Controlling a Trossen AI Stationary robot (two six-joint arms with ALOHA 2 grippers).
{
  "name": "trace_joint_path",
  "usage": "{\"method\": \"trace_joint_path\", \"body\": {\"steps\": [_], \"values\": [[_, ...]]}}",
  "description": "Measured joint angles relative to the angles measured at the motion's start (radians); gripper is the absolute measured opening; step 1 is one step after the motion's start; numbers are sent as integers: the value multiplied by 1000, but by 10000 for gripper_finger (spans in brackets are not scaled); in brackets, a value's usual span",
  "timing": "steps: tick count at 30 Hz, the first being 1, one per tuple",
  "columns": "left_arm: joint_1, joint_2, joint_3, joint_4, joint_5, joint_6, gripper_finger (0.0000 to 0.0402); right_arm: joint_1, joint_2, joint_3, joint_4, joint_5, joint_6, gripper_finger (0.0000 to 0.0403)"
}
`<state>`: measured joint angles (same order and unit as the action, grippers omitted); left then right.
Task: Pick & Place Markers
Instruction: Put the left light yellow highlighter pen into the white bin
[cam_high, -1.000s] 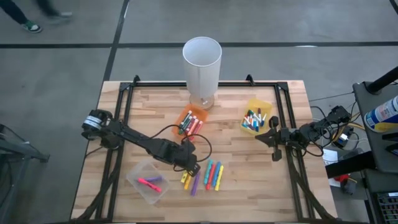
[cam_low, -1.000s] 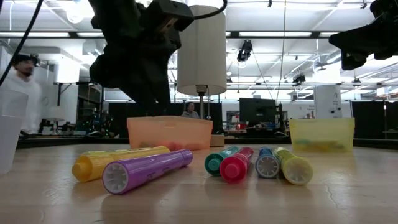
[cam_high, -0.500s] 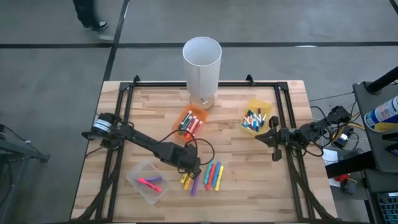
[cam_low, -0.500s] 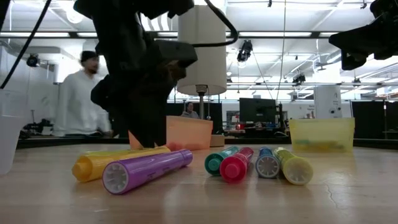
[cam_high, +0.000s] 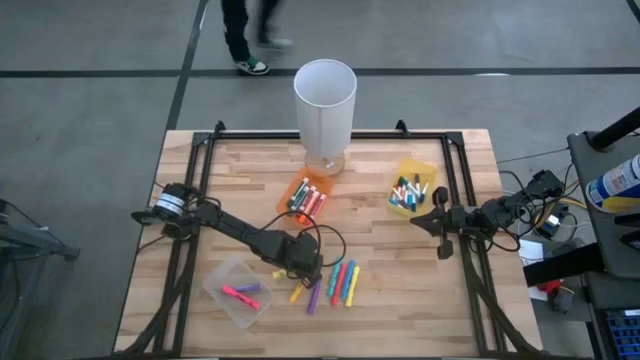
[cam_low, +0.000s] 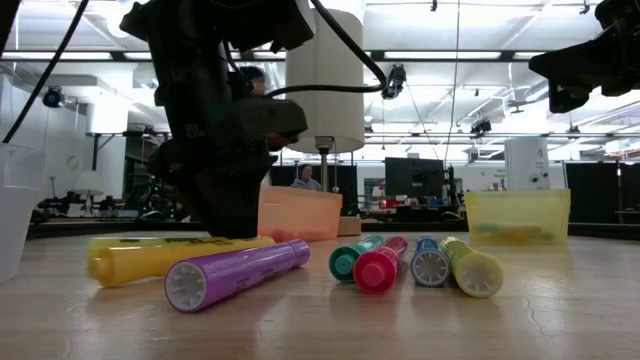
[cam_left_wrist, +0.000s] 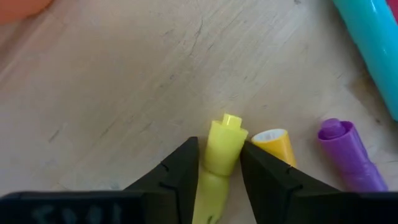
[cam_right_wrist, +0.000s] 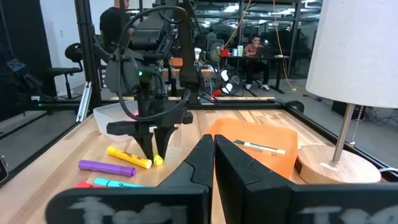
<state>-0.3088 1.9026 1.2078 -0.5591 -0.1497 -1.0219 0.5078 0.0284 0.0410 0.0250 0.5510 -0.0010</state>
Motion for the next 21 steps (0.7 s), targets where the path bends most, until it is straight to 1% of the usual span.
{"method": "trace_joint_path", "body": {"steps": [3, 5, 7, 11, 15, 18, 21], "values": [[0, 6, 1, -6, 0, 8, 125, 0, 0, 0, 0, 0, 0, 9], [0, 6, 2, -16, 1, 9, 117, 0, 0, 0, 0, 0, 0, 9], [1, -1, 2, -32, 6, 22, 98, 0, 0, 0, 0, 0, 0, 9], [9, -14, 0, -33, 11, 67, 45, 0, 0, 0, 0, 0, 0, 9], [20, -37, 5, -80, 17, 117, 43, 0, 0, 0, 0, 0, 0, 9], [25, -63, 43, -126, 12, 159, 43, 0, 0, 0, 0, 0, 0, 9], [25, -97, 89, -226, 6, 228, 43, 0, 0, 0, 0, 0, 0, 9]]}}
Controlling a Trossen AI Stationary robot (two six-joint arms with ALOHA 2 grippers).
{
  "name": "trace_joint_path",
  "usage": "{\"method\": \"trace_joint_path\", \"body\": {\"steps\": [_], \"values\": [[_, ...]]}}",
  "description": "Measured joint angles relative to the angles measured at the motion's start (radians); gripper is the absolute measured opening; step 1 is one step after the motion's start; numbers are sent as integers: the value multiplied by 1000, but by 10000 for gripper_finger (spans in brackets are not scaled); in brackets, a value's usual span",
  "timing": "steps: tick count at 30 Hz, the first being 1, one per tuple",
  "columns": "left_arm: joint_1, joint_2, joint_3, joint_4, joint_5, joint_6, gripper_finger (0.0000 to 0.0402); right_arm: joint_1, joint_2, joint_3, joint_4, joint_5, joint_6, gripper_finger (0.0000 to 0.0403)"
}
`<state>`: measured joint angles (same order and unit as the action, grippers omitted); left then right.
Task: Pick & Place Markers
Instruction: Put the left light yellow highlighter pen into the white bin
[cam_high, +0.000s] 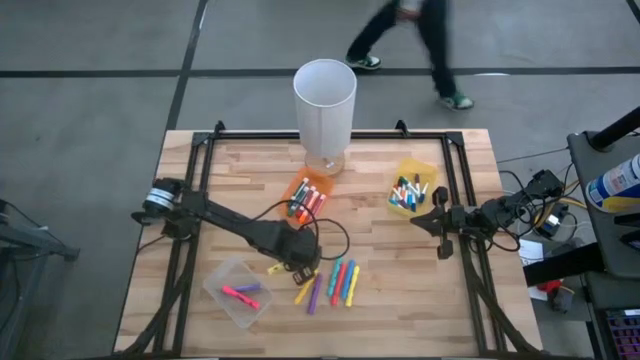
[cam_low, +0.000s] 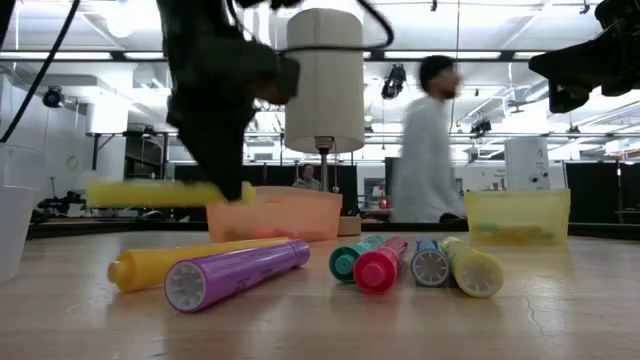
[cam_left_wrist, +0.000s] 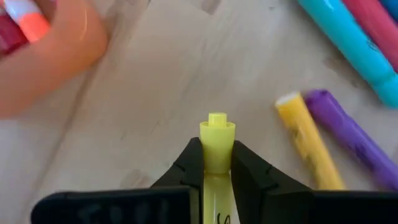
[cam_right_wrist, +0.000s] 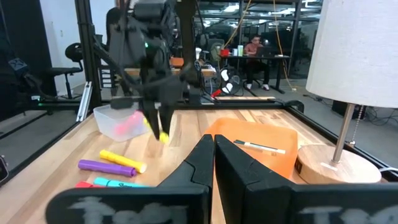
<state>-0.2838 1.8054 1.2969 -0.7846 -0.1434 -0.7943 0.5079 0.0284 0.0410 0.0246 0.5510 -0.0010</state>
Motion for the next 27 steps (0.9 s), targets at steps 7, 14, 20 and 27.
{"method": "trace_joint_path", "body": {"steps": [7, 14, 20, 27], "values": [[-44, -64, 98, -221, -8, 171, 43, 0, 0, 0, 0, 0, 0, 9], [-170, -94, 175, -390, -39, 221, 43, 0, 0, 0, 0, 0, 0, 9], [-311, -94, 156, -410, -108, 186, 43, 0, 0, 0, 0, 0, 0, 9], [-436, -93, 96, -412, -103, 39, 43, 0, 0, 0, 0, 0, 0, 9]]}}
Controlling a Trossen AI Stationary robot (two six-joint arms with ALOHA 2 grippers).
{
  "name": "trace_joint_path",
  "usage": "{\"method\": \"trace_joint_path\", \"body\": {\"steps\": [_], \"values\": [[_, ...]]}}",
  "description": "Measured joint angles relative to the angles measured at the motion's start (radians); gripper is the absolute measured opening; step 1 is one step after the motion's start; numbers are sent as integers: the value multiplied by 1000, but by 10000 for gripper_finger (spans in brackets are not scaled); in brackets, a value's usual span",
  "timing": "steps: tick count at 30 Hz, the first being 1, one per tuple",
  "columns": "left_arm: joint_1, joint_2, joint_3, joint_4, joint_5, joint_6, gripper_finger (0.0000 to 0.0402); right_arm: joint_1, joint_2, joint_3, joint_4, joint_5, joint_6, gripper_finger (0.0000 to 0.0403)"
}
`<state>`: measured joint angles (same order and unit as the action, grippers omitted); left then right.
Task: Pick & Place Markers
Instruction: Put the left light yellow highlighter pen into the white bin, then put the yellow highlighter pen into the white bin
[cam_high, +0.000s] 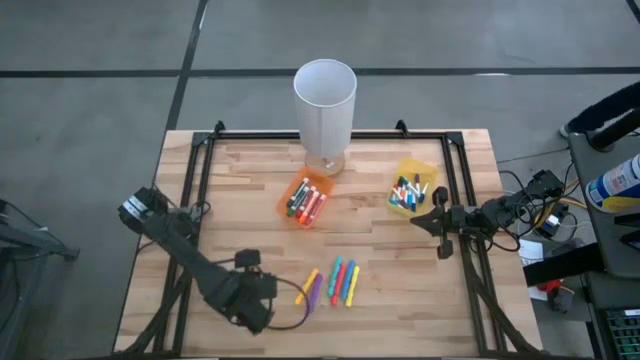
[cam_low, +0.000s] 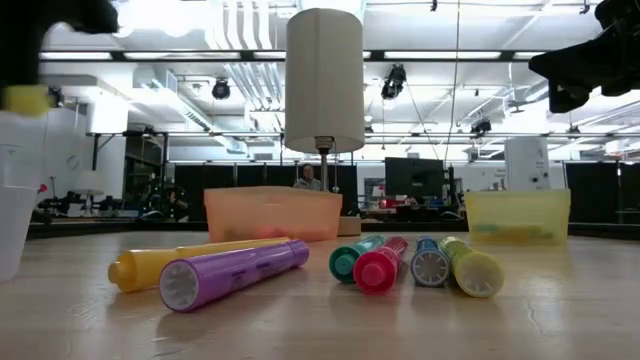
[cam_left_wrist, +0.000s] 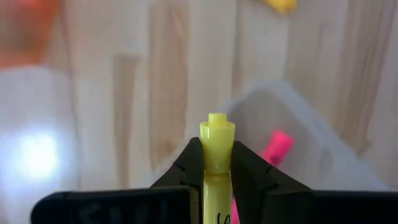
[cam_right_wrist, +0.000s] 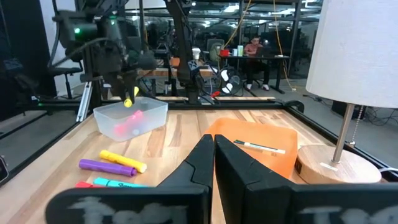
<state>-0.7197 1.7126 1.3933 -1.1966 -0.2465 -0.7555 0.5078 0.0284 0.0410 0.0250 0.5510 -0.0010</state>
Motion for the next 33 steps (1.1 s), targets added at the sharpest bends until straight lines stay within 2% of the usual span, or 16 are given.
{"method": "trace_joint_path", "body": {"steps": [5, 12, 25, 33], "values": [[-60, 0, -59, 7, 35, -32, 43, 0, 0, 0, 0, 0, 0, 9], [-67, 1, -93, 44, 40, -97, 45, 0, 0, 0, 0, 0, 0, 9], [-61, 1, -93, 70, 21, -180, 131, 0, 0, 0, 0, 0, 0, 9], [-51, 1, -69, 63, 21, -185, 139, 0, 0, 0, 0, 0, 0, 9]]}}
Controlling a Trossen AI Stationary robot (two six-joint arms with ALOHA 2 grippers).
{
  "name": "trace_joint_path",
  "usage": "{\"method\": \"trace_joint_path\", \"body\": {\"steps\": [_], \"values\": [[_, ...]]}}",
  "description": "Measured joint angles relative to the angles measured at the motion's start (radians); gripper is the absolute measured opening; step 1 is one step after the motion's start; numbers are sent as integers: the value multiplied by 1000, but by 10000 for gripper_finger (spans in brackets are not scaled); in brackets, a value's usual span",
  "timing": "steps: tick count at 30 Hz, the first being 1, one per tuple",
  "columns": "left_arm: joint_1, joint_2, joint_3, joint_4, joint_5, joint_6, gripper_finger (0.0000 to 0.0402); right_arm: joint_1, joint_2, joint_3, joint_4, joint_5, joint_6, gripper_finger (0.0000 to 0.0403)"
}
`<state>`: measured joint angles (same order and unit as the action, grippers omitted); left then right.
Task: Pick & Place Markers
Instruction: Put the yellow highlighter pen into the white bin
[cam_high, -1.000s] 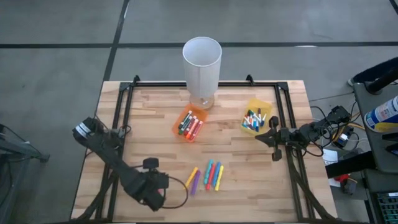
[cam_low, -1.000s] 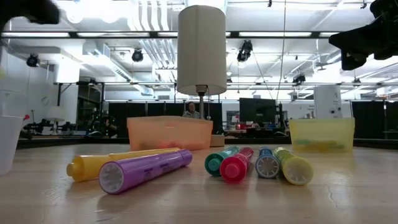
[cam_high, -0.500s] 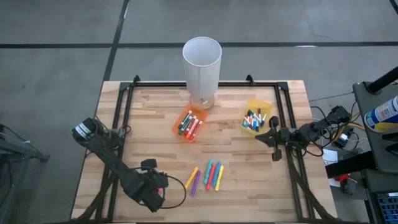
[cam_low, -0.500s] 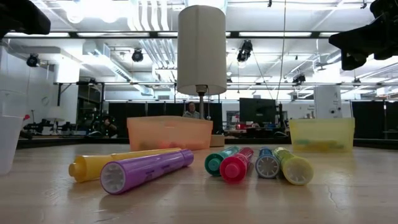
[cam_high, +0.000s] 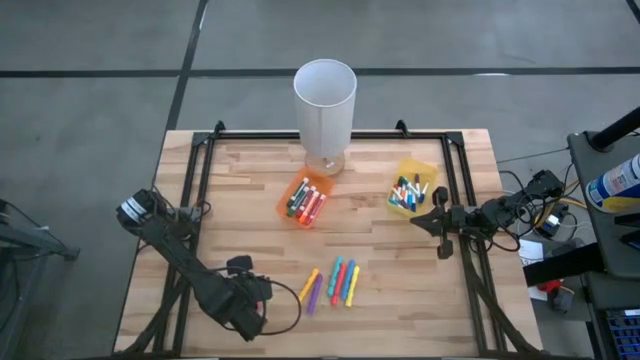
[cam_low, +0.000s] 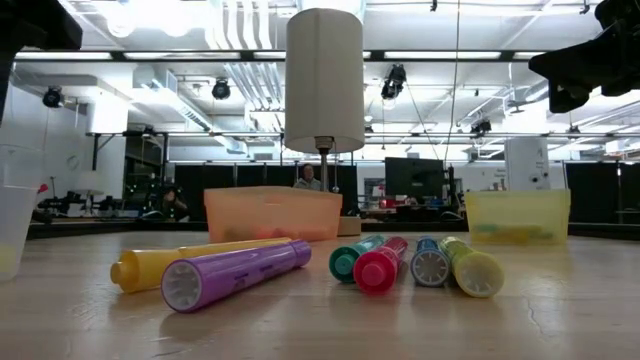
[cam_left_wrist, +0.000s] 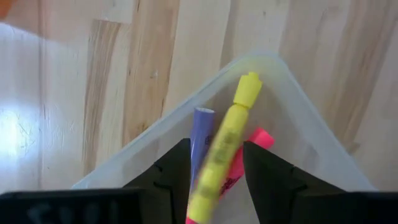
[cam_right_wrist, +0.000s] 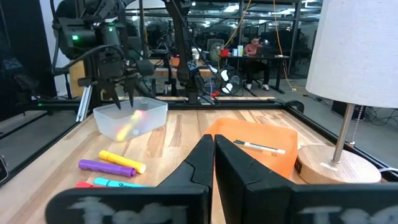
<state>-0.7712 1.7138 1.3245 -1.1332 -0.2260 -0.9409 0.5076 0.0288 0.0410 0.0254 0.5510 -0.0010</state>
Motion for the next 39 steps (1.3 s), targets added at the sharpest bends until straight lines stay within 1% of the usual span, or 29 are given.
{"method": "trace_joint_path", "body": {"steps": [6, 9, 13, 17, 20, 23, 25, 28, 30, 33, 35, 39], "values": [[18, 0, 47, -2, -4, -15, 140, 0, 0, 0, 0, 0, 0, 9], [44, -1, 72, 15, -51, -58, 140, 0, 0, 0, 0, 0, 0, 9], [86, -1, 95, 67, -158, -123, 140, 0, 0, 0, 0, 0, 0, 9], [142, -1, 113, 171, -187, -134, 140, 0, 0, 0, 0, 0, 0, 9], [185, -2, 118, 305, -207, -109, 140, 0, 0, 0, 0, 0, 0, 9], [222, -2, 112, 456, -266, -74, 140, 0, 0, 0, 0, 0, 0, 9], [250, -1, 111, 509, -292, -87, 140, 0, 0, 0, 0, 0, 0, 9], [290, 0, 110, 522, -277, -108, 140, 0, 0, 0, 0, 0, 0, 9], [318, 0, 103, 521, -250, -126, 140, 0, 0, 0, 0, 0, 0, 9], [364, 1, 85, 511, -168, -186, 140, 0, 0, 0, 0, 0, 0, 9], [385, 2, 69, 512, -112, -195, 140, 0, 0, 0, 0, 0, 0, 9], [407, 12, 49, 519, -64, -202, 140, 0, 0, 0, 0, 0, 0, 9]]}}
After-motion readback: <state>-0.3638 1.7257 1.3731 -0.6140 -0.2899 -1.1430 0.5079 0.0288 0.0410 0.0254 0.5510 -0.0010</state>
